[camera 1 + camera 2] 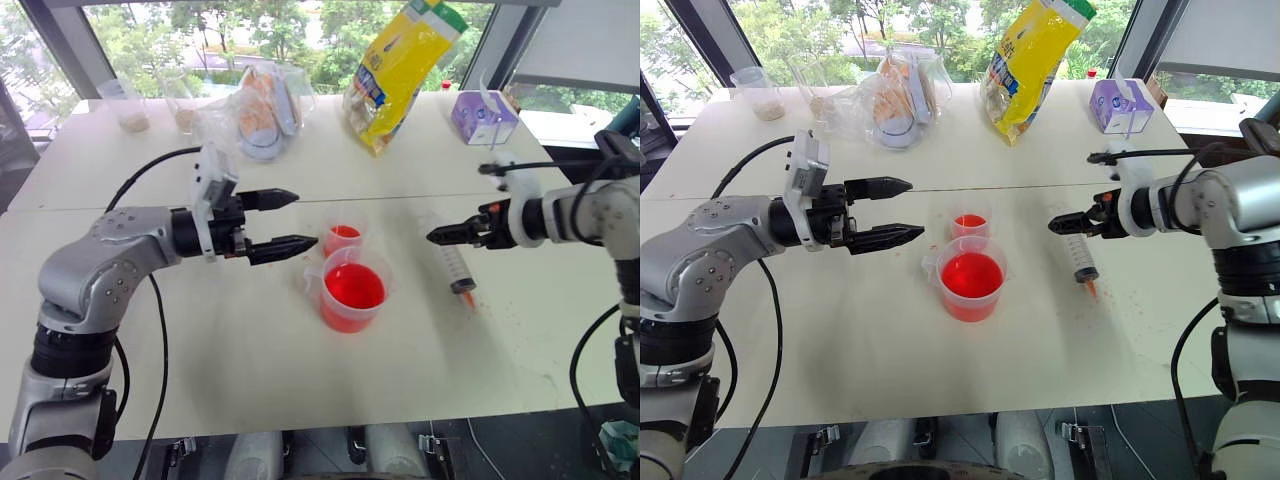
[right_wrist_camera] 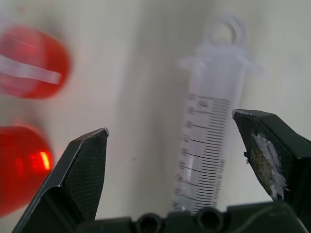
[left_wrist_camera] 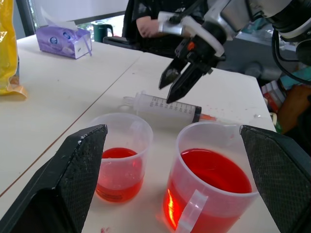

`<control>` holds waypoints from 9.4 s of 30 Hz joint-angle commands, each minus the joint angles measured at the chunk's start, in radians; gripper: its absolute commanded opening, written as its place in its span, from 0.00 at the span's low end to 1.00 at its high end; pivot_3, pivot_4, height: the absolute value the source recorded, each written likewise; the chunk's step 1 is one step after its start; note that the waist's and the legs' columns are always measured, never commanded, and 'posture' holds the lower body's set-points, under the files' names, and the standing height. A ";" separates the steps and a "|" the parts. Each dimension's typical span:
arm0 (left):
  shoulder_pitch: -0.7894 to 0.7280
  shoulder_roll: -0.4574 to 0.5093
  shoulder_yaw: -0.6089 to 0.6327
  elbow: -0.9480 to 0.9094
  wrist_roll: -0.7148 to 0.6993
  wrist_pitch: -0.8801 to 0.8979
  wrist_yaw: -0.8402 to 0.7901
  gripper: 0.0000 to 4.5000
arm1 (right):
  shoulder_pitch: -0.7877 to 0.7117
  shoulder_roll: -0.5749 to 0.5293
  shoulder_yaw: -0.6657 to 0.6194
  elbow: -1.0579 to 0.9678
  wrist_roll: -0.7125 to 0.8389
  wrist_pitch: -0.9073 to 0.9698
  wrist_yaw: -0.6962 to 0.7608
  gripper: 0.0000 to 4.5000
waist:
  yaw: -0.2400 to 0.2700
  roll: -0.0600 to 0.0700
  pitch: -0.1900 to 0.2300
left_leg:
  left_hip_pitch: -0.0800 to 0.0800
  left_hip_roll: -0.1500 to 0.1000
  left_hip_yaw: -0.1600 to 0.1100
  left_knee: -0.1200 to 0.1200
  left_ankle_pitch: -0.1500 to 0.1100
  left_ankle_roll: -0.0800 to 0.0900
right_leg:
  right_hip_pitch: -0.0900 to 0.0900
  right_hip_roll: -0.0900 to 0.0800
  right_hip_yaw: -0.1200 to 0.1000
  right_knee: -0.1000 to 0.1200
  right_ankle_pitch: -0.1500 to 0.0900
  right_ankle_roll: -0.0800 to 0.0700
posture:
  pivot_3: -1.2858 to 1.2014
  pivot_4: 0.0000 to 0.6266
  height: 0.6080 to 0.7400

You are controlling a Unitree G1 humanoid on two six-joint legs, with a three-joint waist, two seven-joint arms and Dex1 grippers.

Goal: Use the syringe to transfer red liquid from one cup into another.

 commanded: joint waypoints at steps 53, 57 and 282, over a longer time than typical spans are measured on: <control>-0.260 -0.071 -0.022 0.167 -0.031 0.002 -0.095 1.00 | 0.581 0.660 -0.266 -0.660 0.030 -1.006 0.233 0.31 | -0.003 0.001 0.000 | 0.003 0.000 -0.002 0.000 0.001 -0.001 | 0.003 0.001 -0.002 0.002 0.000 0.001 | 0.52 0.24 1.00; -0.273 -0.071 -0.030 0.161 -0.030 0.015 -0.105 1.00 | 0.615 0.684 -0.205 -0.559 -0.069 -1.180 0.270 0.31 | 0.000 0.001 0.000 | 0.003 0.000 -0.003 0.000 0.001 -0.001 | 0.003 0.001 -0.002 0.002 0.000 0.000 | 0.52 0.24 1.00; -0.387 -0.309 -0.137 0.439 0.278 -0.194 -0.166 0.00 | 0.102 0.695 -0.315 -0.013 -0.057 -1.274 0.339 0.31 | -0.003 0.001 0.000 | 0.002 0.000 -0.002 0.000 0.001 -0.002 | 0.002 0.000 -0.002 0.003 0.001 0.000 | 0.52 0.24 1.00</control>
